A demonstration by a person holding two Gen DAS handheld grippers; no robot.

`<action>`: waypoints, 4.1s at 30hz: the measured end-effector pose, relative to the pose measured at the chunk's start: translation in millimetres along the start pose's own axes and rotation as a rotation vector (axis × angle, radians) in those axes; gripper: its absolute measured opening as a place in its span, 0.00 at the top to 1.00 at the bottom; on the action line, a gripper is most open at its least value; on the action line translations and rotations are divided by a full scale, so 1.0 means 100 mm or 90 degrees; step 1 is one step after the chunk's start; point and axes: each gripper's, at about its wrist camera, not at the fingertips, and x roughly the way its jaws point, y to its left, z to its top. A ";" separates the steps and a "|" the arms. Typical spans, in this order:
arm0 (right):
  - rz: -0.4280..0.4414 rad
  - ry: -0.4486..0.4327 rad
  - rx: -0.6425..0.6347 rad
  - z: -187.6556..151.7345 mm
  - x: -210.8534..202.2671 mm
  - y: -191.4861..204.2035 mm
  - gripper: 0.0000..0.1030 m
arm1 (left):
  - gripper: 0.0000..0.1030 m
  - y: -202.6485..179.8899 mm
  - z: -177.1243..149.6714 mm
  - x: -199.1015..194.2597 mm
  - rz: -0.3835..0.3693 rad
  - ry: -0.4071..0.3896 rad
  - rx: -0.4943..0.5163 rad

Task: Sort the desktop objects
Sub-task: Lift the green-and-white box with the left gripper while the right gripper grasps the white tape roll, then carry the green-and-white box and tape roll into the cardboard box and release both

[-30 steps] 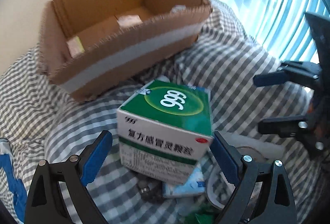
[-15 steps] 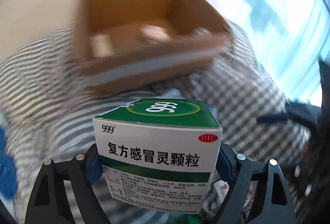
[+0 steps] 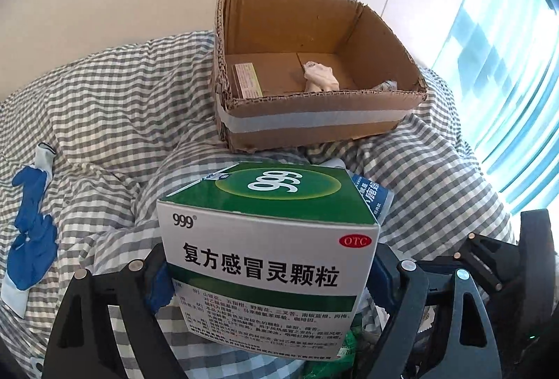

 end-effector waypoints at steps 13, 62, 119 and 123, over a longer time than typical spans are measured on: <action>0.018 0.016 0.014 0.07 0.14 -0.08 0.17 | 0.14 0.05 -0.04 0.01 -0.010 0.007 -0.012; -0.043 -0.203 0.198 0.25 -0.85 -1.01 0.17 | 0.17 -0.45 -0.05 0.20 0.003 0.018 0.100; -0.140 -0.333 0.251 1.86 -0.34 -2.75 0.09 | 0.06 -0.29 2.04 1.23 0.017 -0.114 0.044; -0.133 -0.337 0.271 1.80 -0.46 -2.75 0.09 | 0.06 -0.24 2.01 1.01 0.013 -0.127 0.038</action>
